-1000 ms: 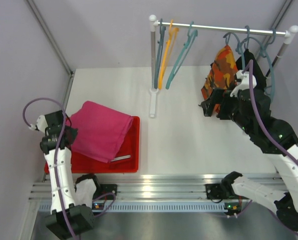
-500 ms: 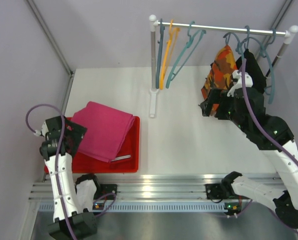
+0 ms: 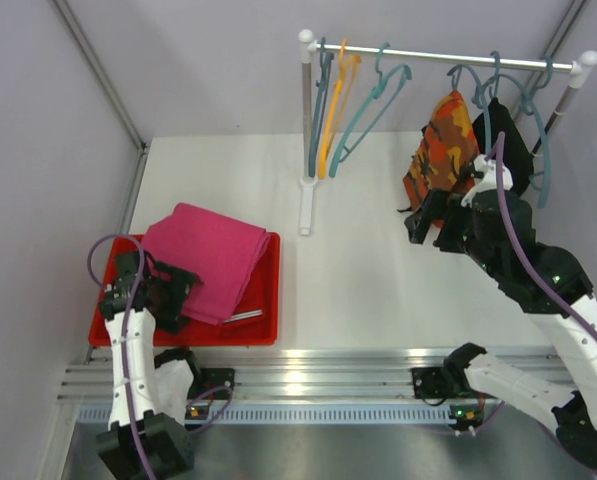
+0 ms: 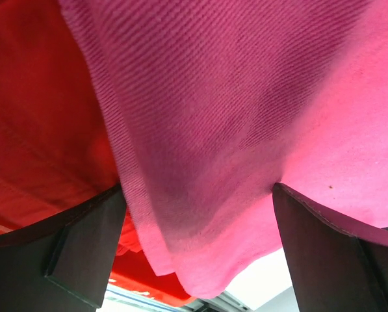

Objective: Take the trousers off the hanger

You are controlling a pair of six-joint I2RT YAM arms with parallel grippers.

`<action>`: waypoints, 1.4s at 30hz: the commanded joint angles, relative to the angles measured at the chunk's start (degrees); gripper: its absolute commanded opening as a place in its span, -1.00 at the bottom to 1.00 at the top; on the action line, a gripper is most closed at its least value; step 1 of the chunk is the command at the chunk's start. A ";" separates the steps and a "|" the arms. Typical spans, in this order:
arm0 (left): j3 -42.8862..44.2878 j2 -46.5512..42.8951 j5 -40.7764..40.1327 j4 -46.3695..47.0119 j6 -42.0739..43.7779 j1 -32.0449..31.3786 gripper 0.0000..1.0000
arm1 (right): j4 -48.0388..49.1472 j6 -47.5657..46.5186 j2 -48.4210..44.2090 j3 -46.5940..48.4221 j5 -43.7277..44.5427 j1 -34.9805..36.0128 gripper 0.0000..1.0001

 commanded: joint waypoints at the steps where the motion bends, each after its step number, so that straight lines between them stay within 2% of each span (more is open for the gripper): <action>1: -1.67 -0.37 2.69 5.19 -1.57 -0.28 0.96 | 0.93 1.29 -0.71 -0.44 -0.22 -0.01 1.00; 6: -2.03 -1.51 2.06 8.88 -1.04 -0.20 0.82 | 1.19 0.85 -0.10 -0.44 -0.40 -0.01 1.00; 7: -1.94 -1.43 2.24 9.50 -1.13 -0.20 0.71 | 1.37 0.76 -0.10 -0.44 -0.75 0.08 1.00; 10: -2.29 -1.07 1.71 11.60 -0.87 -0.20 0.62 | 1.63 0.67 0.08 -0.62 -0.40 -0.01 0.99; 14: -5.62 -1.16 2.24 14.42 -1.57 -0.28 0.58 | 1.72 0.67 0.08 -0.97 -0.22 0.08 1.00; 16: -7.46 -1.86 2.50 16.08 -1.83 -0.20 0.40 | 1.72 0.76 0.08 -1.06 -0.05 -0.01 1.00; 17: -7.91 -2.13 2.33 16.53 -1.83 -0.20 0.10 | 1.72 0.76 0.16 -0.97 -0.05 -0.01 0.99; 20: -7.92 -2.83 0.75 16.71 -0.96 -0.20 -0.45 | 1.72 0.67 0.25 -0.79 -0.05 -0.01 1.00; 21: -7.48 -3.01 -0.04 16.10 -0.87 -0.20 -0.99 | 1.72 0.67 0.34 -0.71 -0.05 -0.01 0.99; 29: 3.06 -3.10 -9.71 8.81 2.64 -0.20 -1.00 | 1.90 1.02 0.25 -0.97 -0.40 -0.01 0.97; 37: 16.94 -3.18 -24.90 -4.53 3.18 -1.60 -1.00 | 1.55 1.29 -0.19 -0.44 -0.57 -0.01 0.95; 39: 17.40 -4.14 -25.89 -5.53 2.03 -2.92 -1.00 | 1.11 1.20 -0.27 -0.09 -0.75 -0.01 0.95; 42: 13.81 -5.37 -21.42 -4.30 1.86 -3.71 -1.00 | 0.49 1.11 -0.36 0.09 -0.57 -0.01 0.94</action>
